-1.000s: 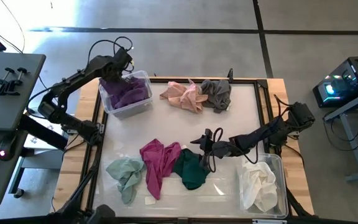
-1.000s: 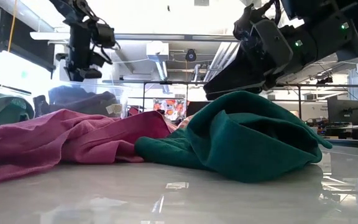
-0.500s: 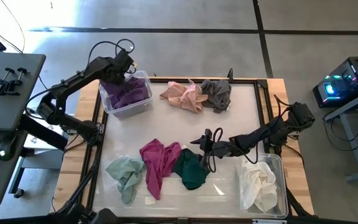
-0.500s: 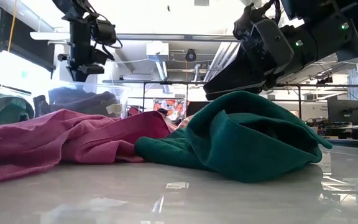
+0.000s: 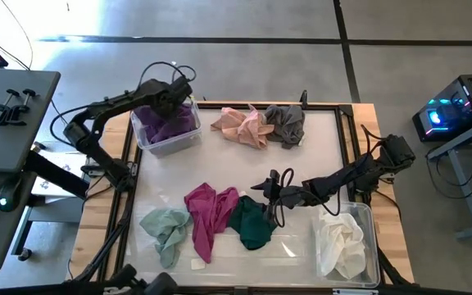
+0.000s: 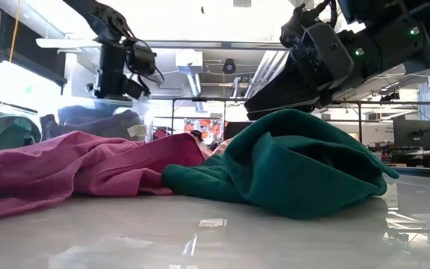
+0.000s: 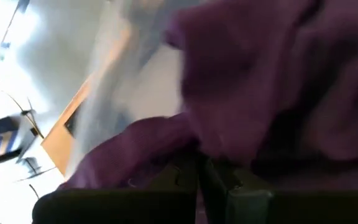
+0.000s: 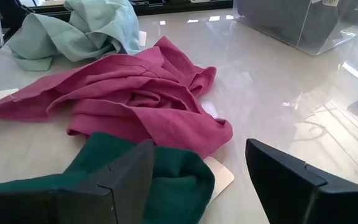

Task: Sort microfiber towel by color & place in baskets
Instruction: Put the purple towel into the top transparent bin, then adjust the top transparent bin

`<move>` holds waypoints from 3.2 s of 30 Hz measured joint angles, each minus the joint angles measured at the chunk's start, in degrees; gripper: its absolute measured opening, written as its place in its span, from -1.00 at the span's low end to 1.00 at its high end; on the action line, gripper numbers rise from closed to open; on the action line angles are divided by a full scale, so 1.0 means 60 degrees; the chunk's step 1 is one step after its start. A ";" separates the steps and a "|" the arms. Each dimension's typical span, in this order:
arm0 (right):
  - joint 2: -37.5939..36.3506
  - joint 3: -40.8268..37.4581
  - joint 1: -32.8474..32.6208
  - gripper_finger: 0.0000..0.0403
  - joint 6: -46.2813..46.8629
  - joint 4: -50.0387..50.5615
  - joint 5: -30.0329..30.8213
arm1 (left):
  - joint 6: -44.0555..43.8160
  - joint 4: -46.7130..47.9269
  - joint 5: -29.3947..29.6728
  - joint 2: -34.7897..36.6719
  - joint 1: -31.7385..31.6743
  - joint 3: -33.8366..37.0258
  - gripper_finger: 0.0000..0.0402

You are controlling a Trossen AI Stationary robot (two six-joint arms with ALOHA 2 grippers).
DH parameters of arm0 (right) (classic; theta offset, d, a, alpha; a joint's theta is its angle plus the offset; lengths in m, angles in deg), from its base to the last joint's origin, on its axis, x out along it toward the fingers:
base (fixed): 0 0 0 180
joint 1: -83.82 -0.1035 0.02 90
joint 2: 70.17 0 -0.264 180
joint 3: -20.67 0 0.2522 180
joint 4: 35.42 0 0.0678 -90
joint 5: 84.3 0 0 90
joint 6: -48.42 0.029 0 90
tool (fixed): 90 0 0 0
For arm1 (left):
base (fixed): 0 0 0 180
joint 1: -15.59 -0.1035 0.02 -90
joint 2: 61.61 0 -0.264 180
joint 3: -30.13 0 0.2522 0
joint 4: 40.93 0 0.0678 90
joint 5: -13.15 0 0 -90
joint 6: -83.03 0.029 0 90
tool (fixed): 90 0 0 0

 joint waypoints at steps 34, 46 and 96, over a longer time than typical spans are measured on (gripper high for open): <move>0.0000 0.0000 0.0007 0.24 -0.0044 0.0009 -0.0004 | 0.5073 -0.0919 0.1704 -0.0490 0.2049 0.0015 -1.00; 0.0000 0.0000 0.0007 0.24 -0.0078 -0.0070 -0.0004 | -0.0011 -0.0639 0.0447 0.2948 0.4727 0.0000 -1.00; 0.0000 0.0000 0.0067 0.24 0.0112 -0.0226 -0.0004 | -0.4810 -0.0188 -0.0332 0.3344 0.5500 0.2114 -1.00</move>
